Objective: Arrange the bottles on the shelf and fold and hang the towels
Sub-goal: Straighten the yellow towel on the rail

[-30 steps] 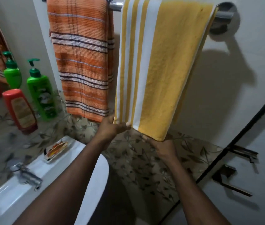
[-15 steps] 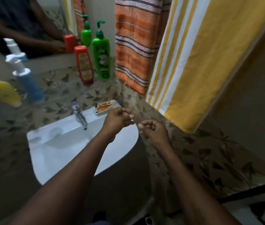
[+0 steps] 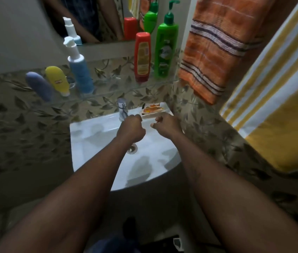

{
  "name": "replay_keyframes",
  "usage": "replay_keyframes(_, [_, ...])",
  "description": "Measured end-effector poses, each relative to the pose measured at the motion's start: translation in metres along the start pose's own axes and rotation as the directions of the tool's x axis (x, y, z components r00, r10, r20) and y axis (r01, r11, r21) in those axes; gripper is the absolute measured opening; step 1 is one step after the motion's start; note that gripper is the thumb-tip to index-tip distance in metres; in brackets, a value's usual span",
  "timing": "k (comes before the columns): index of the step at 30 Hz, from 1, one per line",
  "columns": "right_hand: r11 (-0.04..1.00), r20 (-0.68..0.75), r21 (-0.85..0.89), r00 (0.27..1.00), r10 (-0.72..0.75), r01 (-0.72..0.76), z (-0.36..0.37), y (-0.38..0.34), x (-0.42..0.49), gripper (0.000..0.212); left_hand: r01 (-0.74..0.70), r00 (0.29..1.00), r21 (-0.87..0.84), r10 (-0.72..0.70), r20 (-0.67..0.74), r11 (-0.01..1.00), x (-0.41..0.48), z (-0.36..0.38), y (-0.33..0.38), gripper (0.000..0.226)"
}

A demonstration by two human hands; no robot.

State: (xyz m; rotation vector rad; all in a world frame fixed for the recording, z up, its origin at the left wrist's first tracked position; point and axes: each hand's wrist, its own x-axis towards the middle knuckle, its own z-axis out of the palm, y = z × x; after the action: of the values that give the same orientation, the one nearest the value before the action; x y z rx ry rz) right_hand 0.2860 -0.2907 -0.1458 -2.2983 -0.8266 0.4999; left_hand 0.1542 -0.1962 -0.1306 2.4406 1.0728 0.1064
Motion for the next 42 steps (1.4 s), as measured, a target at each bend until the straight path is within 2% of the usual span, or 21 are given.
replay_keyframes(2, [0.994,0.006,-0.109,1.000,0.014,-0.013,0.013,0.002,0.027,0.037,-0.039,0.999,0.047,0.037,0.035,0.998,0.028,0.005,-0.006,0.047])
replay_keyframes(6, [0.983,-0.018,-0.159,0.995,0.094,-0.096,0.032,0.010,0.082,0.053,-0.110,0.992,0.079,0.104,0.076,0.991,0.088,0.020,-0.010,0.055])
replay_keyframes(11, [0.972,-0.092,-0.118,0.976,0.196,-0.206,0.050,0.025,0.150,0.050,-0.111,0.991,0.167,0.096,0.094,0.980,0.167,0.059,-0.017,0.072])
replay_keyframes(13, [0.969,-0.064,-0.135,0.978,0.197,-0.205,0.059,0.033,0.173,0.048,-0.079,0.993,0.210,0.059,0.098,0.974,0.188,0.075,-0.020,0.077])
replay_keyframes(18, [0.967,0.016,-0.094,0.970,0.241,-0.238,0.080,0.051,0.209,0.081,-0.021,0.995,0.209,0.001,0.098,0.978,0.211,0.099,-0.030,0.079])
replay_keyframes(20, [0.971,-0.002,-0.026,0.971,0.238,-0.238,0.084,0.056,0.207,0.084,-0.023,0.998,0.196,0.011,0.060,0.980,0.205,0.098,-0.031,0.077])
replay_keyframes(24, [0.973,-0.177,0.083,0.958,0.226,-0.214,0.066,0.043,0.146,0.060,-0.083,0.996,0.172,0.087,-0.017,0.982,0.162,0.088,-0.020,0.074])
replay_keyframes(26, [0.980,-0.245,0.102,0.950,0.192,-0.172,0.057,0.044,0.109,0.059,-0.088,0.994,0.133,0.096,-0.055,0.987,0.126,0.082,-0.012,0.077])
replay_keyframes(30, [0.995,-0.267,0.085,0.960,0.080,-0.060,0.058,0.033,0.036,0.059,-0.058,0.987,-0.023,0.054,-0.152,0.998,0.045,0.062,-0.016,0.075])
replay_keyframes(33, [0.995,-0.195,0.074,0.980,-0.045,0.060,0.079,0.009,-0.021,0.063,-0.006,0.969,-0.108,-0.020,-0.244,0.994,-0.018,0.043,-0.049,0.072])
replay_keyframes(36, [0.983,-0.071,0.069,0.984,-0.165,0.170,0.117,-0.022,-0.071,0.064,0.115,0.943,-0.165,-0.160,-0.292,0.980,-0.079,0.027,-0.111,0.070])
replay_keyframes(39, [0.958,0.103,0.057,0.953,-0.284,0.279,0.169,-0.054,-0.119,0.068,0.268,0.892,-0.222,-0.329,-0.310,0.937,-0.139,0.022,-0.186,0.065])
replay_keyframes(42, [0.941,0.280,0.078,0.899,-0.337,0.329,0.233,-0.082,-0.163,0.060,0.420,0.802,-0.308,-0.508,-0.315,0.854,-0.202,0.033,-0.257,0.056])
